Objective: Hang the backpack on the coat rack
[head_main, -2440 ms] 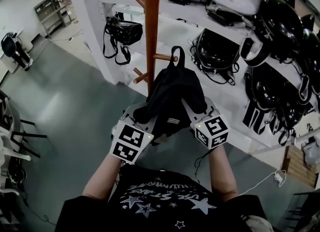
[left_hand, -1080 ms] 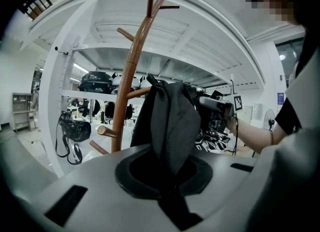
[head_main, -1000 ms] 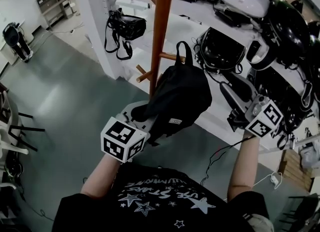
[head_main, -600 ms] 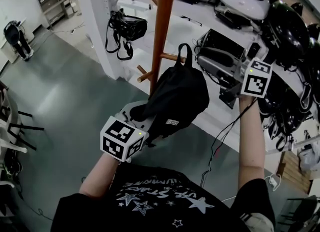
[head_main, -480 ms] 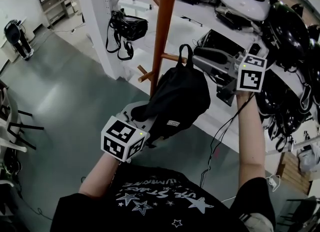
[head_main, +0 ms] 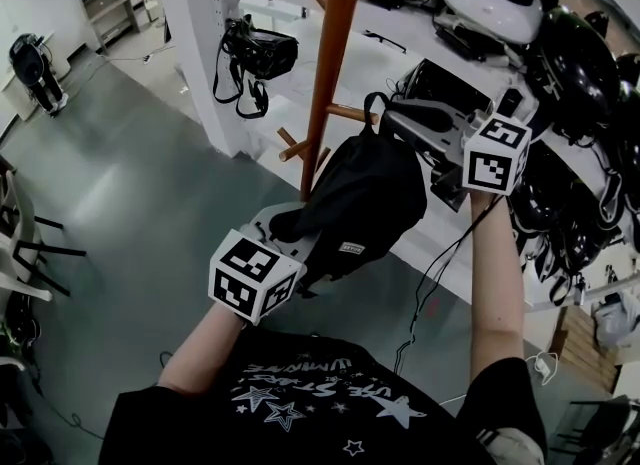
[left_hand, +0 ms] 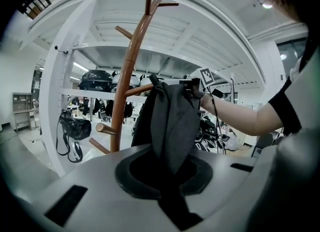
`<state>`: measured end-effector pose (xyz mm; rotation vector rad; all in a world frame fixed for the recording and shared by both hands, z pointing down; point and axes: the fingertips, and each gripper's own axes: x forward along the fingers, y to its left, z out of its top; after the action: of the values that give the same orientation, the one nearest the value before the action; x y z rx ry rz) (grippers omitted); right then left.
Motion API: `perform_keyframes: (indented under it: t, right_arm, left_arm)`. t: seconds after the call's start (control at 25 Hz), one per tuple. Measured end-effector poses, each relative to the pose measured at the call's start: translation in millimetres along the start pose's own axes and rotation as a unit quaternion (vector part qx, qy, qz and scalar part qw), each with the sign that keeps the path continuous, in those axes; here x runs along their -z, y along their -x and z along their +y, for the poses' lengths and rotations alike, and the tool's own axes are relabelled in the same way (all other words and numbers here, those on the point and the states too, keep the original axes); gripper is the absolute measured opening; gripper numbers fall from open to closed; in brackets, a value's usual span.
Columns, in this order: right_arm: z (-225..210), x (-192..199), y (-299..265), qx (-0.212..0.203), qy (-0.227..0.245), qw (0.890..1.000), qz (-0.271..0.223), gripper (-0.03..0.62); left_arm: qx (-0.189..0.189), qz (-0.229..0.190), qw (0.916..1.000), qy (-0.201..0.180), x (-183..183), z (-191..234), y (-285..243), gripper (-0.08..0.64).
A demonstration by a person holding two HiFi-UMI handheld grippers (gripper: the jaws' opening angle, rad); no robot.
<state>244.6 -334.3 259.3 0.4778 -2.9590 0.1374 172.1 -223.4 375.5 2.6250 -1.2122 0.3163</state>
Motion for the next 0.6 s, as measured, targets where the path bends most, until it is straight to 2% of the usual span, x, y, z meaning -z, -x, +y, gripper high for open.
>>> perform_keyframes:
  t: [0.2,0.6]
  right_arm:
    - [-9.3,3.9,-6.4,0.01,0.008,1.0,0.017,0.035]
    - [-27.3,23.6,-38.9,-0.023,-0.033,0.999,0.02,0.034]
  left_arm:
    - [-0.005,0.002,1.0,0.001,-0.7,4.9,-2.9,0.051]
    - [-0.027,0.015,0.9995,0.01,15.1,27.5,-9.4,0.051]
